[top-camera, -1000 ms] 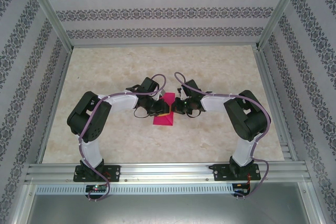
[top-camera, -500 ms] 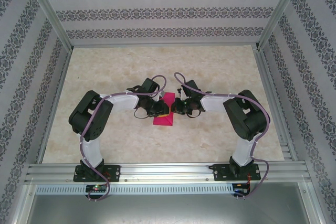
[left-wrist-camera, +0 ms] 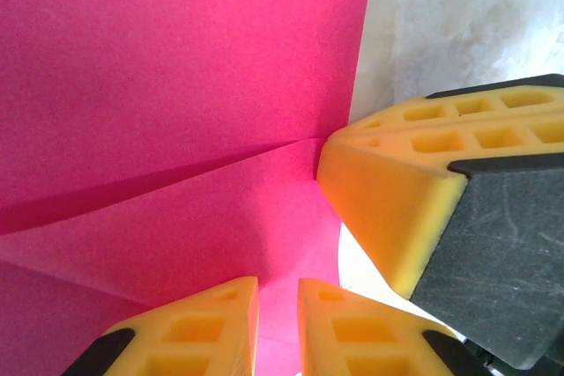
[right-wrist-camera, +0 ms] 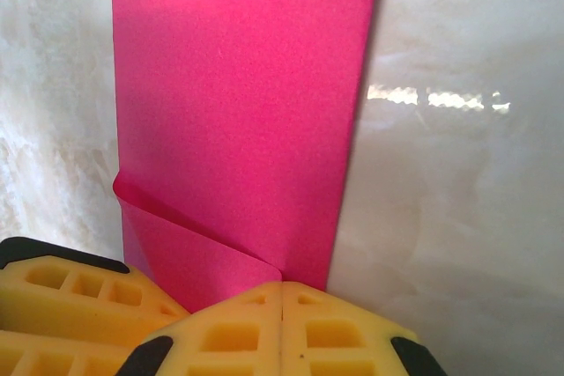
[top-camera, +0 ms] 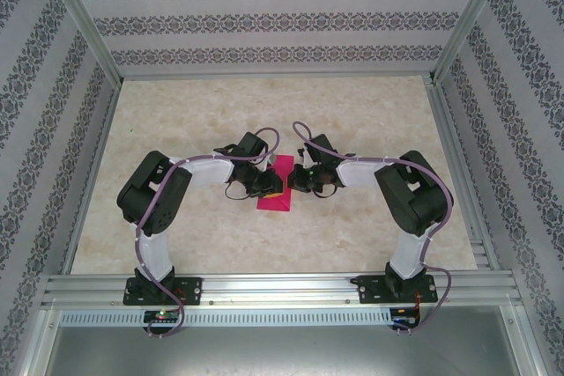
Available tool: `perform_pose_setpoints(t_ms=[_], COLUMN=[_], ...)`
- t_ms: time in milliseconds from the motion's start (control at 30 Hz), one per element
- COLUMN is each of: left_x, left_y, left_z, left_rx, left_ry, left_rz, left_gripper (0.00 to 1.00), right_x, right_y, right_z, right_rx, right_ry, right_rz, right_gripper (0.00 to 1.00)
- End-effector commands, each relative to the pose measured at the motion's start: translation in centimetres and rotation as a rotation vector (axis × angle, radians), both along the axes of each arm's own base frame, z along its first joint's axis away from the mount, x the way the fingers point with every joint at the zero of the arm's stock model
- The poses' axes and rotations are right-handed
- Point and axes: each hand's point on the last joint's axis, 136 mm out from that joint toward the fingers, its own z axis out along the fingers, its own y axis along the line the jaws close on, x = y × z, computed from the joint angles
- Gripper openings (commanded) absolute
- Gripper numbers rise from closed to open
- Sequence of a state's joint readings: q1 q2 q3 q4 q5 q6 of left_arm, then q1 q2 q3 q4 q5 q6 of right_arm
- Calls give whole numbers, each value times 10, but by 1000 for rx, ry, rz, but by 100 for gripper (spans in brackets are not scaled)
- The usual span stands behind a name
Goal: Fold a paper plane with a square sheet of paper (pick it up from the middle)
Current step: Fold the triangle a second time at the center of the table.
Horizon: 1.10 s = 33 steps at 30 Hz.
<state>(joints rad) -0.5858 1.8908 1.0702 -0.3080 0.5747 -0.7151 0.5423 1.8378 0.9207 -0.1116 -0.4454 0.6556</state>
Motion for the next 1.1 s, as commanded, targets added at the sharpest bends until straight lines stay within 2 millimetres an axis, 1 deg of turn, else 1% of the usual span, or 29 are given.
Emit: perform_pose_setpoints(t_ms=[0,133,300,467,567,767,867,967,1067], left_x=[-4,-6,-10,-15,-17,-18,-18,-18,-18], left_y=[-2,-1,6,17,19,21,21,21,21], left_z=[-6,-8,-16,-28,-32,-35,-35,-35,-35], left_rx=[20,26,67,130,140,154,157,159,162], left_ry=[7,12,43,73,87,93,93,93,93], left_rz=[-23,-23,-1,19,23,25,23,23,23], left_gripper=[20,20,20,19,19,18,18,18,17], right_x=[2,2,4,9,10,12,10,4,-1], right_y=[-5,-5,-5,-3,-2,-8,-8,1,9], right_z=[-10,-10,-6,9,17,43,51,51,43], right_rx=[-26,-26,-23,-6,-1,-2,-1,4,0], right_ry=[8,9,6,-18,-28,-84,-101,-97,-75], right_rz=[-14,-15,-24,-34,-33,-51,-48,-17,3], right_gripper=[5,5,6,8,10,15,16,13,9])
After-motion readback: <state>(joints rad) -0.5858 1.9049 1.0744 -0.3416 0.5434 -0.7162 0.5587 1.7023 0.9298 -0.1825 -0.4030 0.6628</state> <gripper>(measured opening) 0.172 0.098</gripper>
